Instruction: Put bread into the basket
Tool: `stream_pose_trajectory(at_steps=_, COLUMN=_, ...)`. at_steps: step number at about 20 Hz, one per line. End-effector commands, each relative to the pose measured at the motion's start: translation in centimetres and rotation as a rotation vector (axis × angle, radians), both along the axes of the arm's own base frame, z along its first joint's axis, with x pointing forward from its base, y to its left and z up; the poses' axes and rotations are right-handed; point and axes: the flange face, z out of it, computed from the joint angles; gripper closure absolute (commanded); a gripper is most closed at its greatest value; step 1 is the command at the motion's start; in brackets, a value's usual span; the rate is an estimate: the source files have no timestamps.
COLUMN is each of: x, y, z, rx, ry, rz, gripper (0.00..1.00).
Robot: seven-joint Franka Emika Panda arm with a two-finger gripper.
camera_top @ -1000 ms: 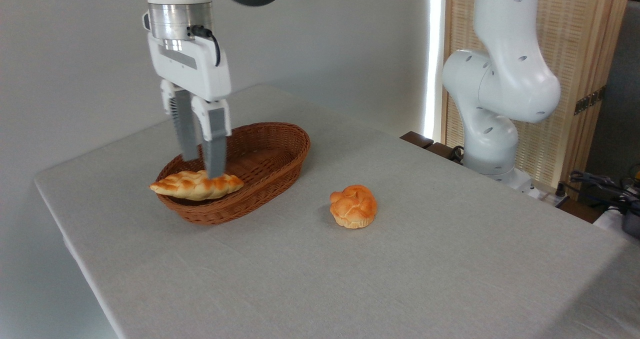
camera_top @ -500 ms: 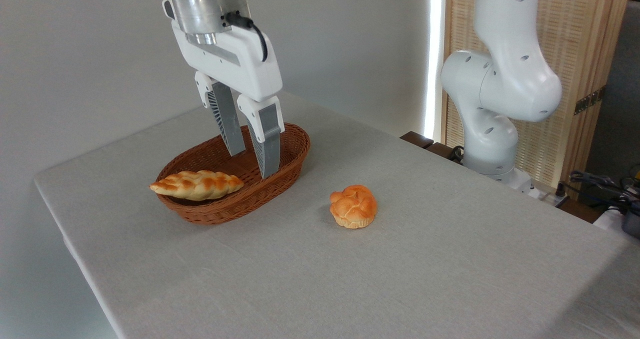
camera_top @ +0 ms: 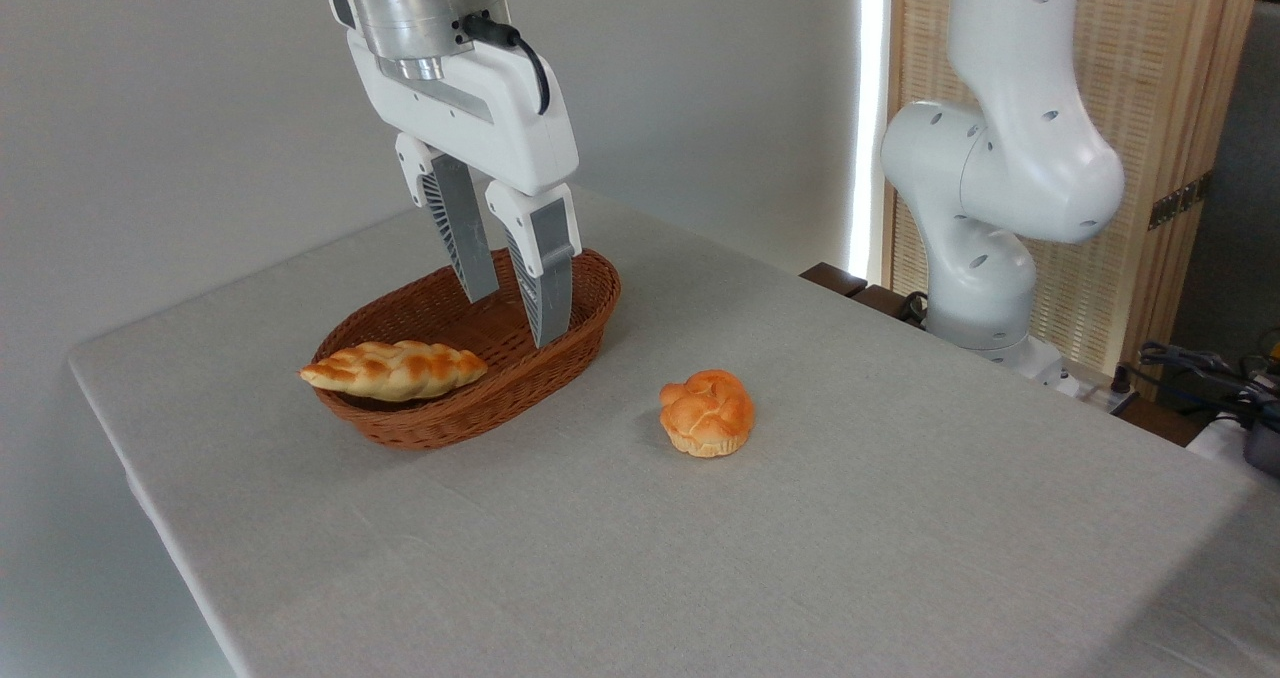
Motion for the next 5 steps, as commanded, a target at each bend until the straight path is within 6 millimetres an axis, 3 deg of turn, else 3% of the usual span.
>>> stream_pose_trajectory(at_steps=1, x=-0.24, y=0.48, z=0.7, rx=-0.015, ry=0.0, rz=-0.012, gripper=0.0)
stream_pose_trajectory(at_steps=5, x=-0.14, y=0.53, z=0.58, rx=-0.01, ry=-0.006, rz=-0.013, gripper=0.0)
